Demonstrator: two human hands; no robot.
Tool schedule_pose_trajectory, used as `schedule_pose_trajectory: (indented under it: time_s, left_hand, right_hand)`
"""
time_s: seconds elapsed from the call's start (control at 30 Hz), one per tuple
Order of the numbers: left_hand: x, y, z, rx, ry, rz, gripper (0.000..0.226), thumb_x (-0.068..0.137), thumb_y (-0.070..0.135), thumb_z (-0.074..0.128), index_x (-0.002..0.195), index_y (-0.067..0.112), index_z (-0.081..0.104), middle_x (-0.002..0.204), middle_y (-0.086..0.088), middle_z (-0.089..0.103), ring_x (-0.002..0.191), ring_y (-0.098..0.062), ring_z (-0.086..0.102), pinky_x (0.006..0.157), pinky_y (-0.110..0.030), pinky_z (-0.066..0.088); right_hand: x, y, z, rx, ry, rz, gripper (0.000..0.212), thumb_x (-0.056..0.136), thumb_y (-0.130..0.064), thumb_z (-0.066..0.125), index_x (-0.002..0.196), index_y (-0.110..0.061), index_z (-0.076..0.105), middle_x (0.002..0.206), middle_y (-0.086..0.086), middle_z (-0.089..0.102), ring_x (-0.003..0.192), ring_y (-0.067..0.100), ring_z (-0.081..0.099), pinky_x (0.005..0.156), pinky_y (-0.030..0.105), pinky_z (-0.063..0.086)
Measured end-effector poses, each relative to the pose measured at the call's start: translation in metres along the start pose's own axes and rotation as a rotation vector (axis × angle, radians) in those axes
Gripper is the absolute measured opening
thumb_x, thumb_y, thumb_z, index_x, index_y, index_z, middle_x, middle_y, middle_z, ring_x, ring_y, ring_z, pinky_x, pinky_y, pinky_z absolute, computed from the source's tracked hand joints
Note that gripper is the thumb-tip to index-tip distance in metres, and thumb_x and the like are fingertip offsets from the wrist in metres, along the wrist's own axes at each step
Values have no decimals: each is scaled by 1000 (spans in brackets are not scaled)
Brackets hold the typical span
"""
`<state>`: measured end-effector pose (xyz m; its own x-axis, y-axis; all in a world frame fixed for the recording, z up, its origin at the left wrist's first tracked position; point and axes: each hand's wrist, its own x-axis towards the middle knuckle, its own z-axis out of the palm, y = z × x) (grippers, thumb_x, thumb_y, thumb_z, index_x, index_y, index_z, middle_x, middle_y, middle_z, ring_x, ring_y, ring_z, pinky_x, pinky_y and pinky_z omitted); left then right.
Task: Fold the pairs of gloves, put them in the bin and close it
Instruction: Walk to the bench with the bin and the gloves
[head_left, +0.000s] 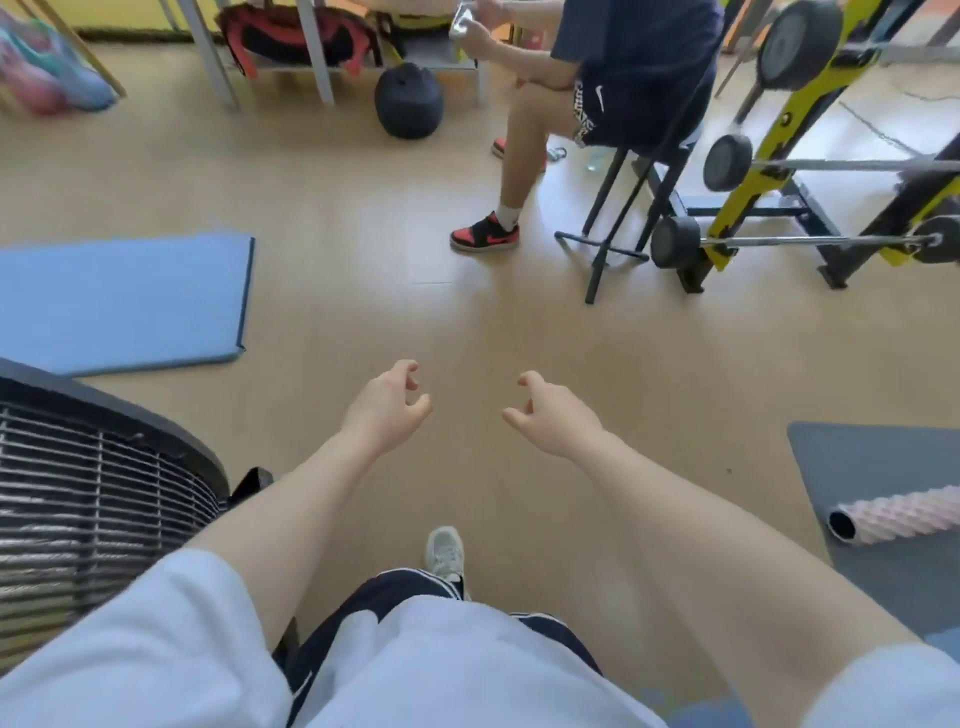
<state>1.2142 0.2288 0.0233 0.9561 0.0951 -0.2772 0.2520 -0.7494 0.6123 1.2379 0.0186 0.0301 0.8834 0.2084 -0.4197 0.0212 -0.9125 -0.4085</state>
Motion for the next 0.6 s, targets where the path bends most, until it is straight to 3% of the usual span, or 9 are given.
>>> schedule_pose_trajectory:
  time_s: [0.4,0.6]
  left_hand:
    - [218,-41,-114,-155,162,-143,48,88,17,56,132,6,41,117,-13,58,82,-24,50,90,-37,44]
    - [350,-44,-155,-141,197,-160,49,88,20,56,133,8,41,118,-10,58,97,-31,56,91,-38,46]
  right_hand:
    - [253,-117,-89,-63,-47,-139,53,90,-39,49,136,-18,33,120,8,57,105,28,57,86,41,50]
    - [399,-155,-123,-91,-74,-186,55,89,-39,49,137,-18,32,118,6,58,104,27,57,86,43,50]
